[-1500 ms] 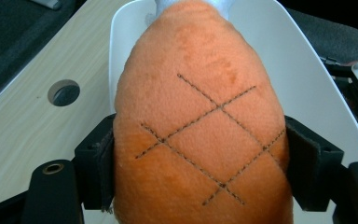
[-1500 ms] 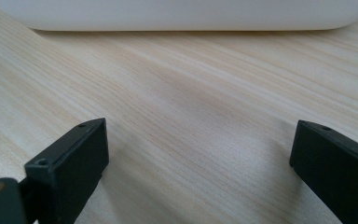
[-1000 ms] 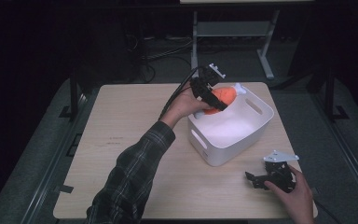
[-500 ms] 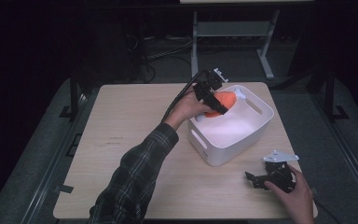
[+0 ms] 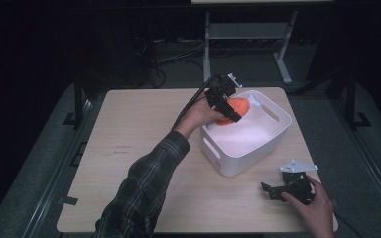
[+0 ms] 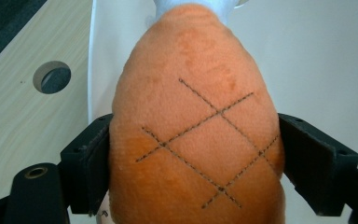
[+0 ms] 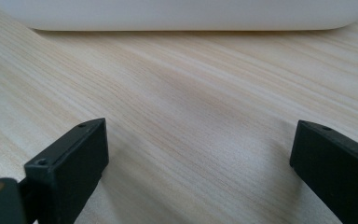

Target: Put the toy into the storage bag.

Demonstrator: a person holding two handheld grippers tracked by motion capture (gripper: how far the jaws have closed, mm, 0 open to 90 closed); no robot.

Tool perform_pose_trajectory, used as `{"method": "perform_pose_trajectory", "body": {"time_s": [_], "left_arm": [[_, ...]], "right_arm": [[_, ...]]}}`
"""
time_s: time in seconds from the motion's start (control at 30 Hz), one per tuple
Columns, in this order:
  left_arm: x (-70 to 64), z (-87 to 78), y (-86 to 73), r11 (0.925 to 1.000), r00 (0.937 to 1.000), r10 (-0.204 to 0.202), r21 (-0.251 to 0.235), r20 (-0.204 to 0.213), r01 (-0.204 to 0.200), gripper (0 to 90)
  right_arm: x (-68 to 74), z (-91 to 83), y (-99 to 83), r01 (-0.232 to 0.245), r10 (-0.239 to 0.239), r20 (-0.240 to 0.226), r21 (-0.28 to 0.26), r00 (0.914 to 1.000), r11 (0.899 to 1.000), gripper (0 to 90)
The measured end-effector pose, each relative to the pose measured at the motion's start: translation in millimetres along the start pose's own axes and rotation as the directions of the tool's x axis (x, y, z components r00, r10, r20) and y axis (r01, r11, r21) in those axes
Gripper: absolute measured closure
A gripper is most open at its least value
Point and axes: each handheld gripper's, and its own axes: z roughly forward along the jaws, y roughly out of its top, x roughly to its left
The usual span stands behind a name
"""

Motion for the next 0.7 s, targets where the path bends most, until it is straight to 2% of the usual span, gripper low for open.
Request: {"method": "perform_pose_trajectory", "body": {"time_s": [0.33, 0.7], "left_arm": [[-1.7, -7.1, 0.5, 0.9998, 0.9998, 0.007, -0.016, -0.016, -0.008, 16.9], [-3.0, -29.1, -6.1, 0.9991, 0.9993, 0.018, -0.038, -0.032, -0.019, 17.0]], "right_arm": [[0.0, 0.0, 0.0, 0.000, 0.000, 0.000, 0.000, 1.0000, 1.000, 3.9], [0.0, 0.0, 0.0, 0.000, 0.000, 0.000, 0.000, 1.0000, 1.000, 3.9]]}}
